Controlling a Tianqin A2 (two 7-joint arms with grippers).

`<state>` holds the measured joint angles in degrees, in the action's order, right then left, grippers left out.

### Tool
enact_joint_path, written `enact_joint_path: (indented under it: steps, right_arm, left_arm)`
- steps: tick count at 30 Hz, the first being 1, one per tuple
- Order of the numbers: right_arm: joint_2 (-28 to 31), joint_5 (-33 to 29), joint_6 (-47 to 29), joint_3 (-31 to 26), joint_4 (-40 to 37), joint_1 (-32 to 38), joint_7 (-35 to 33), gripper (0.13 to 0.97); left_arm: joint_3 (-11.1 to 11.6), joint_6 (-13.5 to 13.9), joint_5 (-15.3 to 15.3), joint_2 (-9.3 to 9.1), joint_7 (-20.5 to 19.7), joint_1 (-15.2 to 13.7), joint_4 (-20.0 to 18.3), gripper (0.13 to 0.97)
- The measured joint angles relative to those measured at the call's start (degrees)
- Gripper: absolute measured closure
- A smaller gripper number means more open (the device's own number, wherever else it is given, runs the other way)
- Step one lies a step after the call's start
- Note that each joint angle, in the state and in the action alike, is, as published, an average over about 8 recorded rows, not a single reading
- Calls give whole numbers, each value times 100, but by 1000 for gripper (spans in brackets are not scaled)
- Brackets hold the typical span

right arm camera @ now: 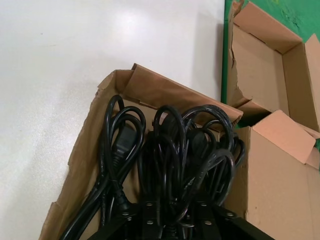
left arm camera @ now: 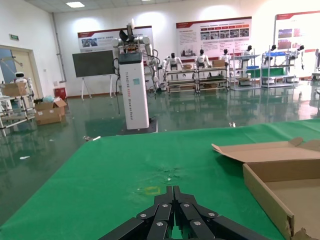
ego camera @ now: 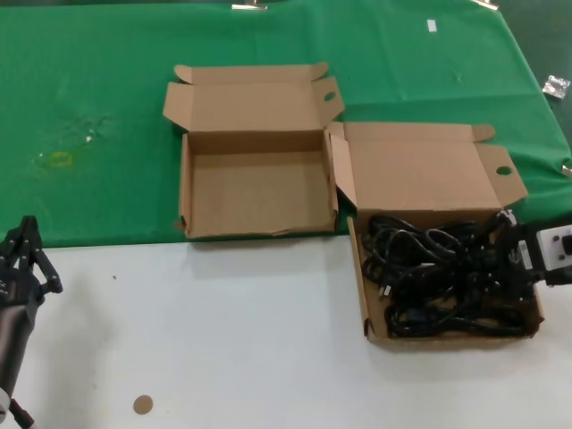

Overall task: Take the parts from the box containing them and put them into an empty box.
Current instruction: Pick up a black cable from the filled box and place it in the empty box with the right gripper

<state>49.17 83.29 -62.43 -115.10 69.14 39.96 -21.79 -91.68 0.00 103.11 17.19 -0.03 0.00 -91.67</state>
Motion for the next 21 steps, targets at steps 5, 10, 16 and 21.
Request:
enact_joint_path:
  steps: [5, 10, 16, 21]
  right_arm:
    - [62, 25, -32, 27, 141, -56, 119, 840]
    - [169, 72, -122, 69, 326, -80, 259, 862]
    - [278, 157, -270, 128, 553, -41, 465, 884]
    - [213, 225, -325, 177, 632, 142, 669, 884]
  left_arm:
    - [0, 0, 0, 0, 0, 0, 0, 945]
    - [0, 0, 0, 0, 0, 0, 0, 945]
    - [0, 0, 0, 0, 0, 0, 0, 945]
    - [0, 0, 0, 0, 0, 0, 0, 945]
